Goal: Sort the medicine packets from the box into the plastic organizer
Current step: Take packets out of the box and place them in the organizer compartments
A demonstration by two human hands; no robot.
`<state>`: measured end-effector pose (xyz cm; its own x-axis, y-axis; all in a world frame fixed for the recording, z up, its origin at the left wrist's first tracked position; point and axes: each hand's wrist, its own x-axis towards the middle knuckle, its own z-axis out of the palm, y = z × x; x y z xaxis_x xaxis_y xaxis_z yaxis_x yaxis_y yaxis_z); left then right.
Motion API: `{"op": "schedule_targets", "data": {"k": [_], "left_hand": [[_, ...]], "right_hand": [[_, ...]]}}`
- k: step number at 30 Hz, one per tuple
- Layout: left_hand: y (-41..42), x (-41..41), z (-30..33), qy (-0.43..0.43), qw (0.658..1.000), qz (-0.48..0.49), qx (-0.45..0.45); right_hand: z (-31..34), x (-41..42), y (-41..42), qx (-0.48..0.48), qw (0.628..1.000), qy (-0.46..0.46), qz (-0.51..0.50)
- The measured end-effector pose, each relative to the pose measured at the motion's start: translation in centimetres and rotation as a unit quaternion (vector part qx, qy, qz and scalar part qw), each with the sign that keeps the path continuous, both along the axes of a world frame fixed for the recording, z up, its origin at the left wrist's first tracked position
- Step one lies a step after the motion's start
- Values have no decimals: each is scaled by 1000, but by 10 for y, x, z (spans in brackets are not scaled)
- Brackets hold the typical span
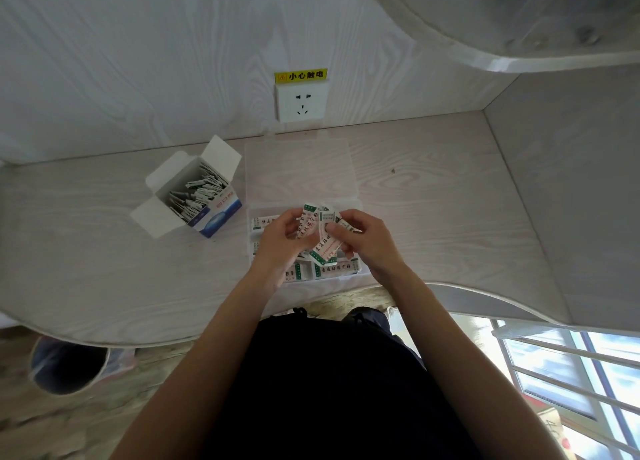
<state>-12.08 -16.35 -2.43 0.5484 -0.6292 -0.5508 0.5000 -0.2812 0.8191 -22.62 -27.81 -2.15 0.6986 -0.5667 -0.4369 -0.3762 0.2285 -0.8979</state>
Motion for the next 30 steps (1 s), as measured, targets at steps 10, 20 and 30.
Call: {"op": "schedule_targets", "data": {"k": [10, 20, 30], "left_hand": [[1, -5, 4, 39, 999, 3, -24], [0, -8, 6, 53, 997, 52, -35], [7, -2, -2, -25, 998, 55, 14]], "right_hand": [[-2, -4, 2, 33, 999, -2, -33], [-3, -9, 2, 10, 998, -10, -54], [1, -2, 3, 70, 997, -38, 14]]}}
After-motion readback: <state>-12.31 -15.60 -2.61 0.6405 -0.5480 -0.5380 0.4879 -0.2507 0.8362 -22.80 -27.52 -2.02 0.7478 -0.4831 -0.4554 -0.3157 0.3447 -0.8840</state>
